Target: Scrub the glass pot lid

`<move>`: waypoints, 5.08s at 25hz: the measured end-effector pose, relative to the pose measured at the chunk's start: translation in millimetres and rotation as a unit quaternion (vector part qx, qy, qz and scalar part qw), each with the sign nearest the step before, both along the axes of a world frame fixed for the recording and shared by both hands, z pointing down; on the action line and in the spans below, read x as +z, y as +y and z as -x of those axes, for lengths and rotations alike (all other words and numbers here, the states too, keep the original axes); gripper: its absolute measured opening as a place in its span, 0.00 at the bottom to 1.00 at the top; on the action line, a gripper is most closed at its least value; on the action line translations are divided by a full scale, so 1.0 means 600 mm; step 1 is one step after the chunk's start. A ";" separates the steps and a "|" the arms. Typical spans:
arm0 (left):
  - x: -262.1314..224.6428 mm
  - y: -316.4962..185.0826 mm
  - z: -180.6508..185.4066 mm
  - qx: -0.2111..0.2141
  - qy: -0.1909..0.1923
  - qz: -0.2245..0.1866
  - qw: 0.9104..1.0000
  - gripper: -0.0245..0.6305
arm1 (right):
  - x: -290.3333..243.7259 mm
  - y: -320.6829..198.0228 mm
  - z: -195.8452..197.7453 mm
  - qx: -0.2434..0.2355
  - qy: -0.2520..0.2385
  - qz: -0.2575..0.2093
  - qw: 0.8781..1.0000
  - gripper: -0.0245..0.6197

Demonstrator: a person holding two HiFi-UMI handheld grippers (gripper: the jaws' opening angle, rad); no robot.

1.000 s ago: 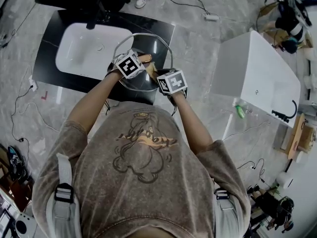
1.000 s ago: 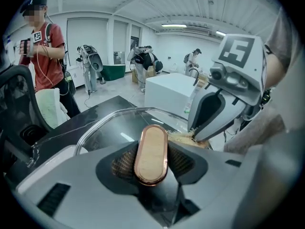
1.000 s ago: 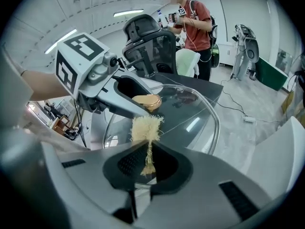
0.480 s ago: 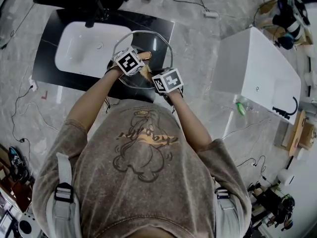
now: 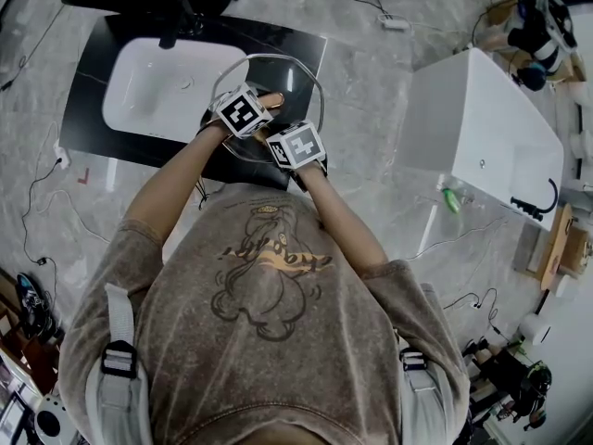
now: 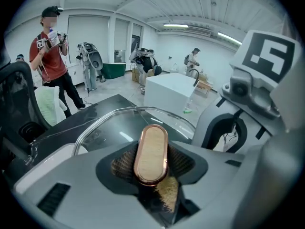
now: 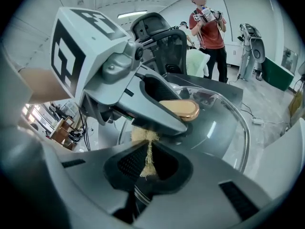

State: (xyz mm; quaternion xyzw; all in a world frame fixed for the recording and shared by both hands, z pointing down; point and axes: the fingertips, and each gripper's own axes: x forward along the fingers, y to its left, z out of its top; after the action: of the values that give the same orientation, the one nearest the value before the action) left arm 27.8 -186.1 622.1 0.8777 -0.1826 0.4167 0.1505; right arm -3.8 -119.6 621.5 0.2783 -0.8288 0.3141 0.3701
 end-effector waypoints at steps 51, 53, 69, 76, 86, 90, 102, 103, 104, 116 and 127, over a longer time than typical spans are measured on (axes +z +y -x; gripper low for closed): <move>0.005 0.004 -0.001 0.011 0.012 -0.013 1.000 0.33 | 0.028 0.064 -0.136 0.009 -0.054 0.006 0.998 0.09; 0.004 0.005 -0.001 0.011 0.013 -0.014 1.000 0.33 | 0.027 0.052 -0.151 0.016 -0.051 0.004 0.999 0.10; 0.005 0.007 -0.001 0.011 0.012 -0.011 1.000 0.33 | 0.034 -0.052 -0.230 0.044 -0.018 -0.006 0.999 0.10; 0.010 0.005 -0.001 0.010 0.014 -0.014 1.000 0.32 | 0.037 -0.118 -0.241 0.039 0.016 -0.011 0.999 0.10; 0.009 0.007 -0.001 0.012 0.020 -0.015 1.000 0.32 | 0.037 -0.202 -0.232 0.042 0.048 -0.009 0.998 0.10; 0.011 0.008 -0.001 0.011 0.019 -0.015 1.000 0.32 | 0.035 -0.235 -0.223 0.043 0.066 -0.015 0.997 0.10; 0.009 0.007 0.001 0.008 0.023 -0.020 1.000 0.32 | 0.035 -0.311 -0.150 0.003 0.101 -0.014 0.995 0.09; 0.009 0.008 0.001 0.009 0.023 -0.019 1.000 0.33 | 0.035 -0.315 -0.145 0.001 0.102 -0.013 0.995 0.10; 0.009 0.008 0.001 0.010 0.023 -0.019 0.999 0.32 | 0.035 -0.318 -0.140 -0.002 0.103 -0.011 0.995 0.09; 0.007 0.010 -0.002 0.010 0.027 -0.021 0.999 0.32 | 0.024 -0.342 -0.026 -0.043 0.083 -0.032 0.995 0.09; 0.006 0.015 -0.002 0.013 0.031 -0.020 0.999 0.32 | 0.020 -0.329 0.075 -0.137 0.090 -0.050 0.985 0.09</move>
State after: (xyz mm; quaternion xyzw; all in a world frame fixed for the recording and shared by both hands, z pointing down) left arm 28.9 -177.3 625.5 0.8952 -0.1749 0.3878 0.1330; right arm -48.9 -317.2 633.2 0.2077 -0.8369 0.1922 0.4686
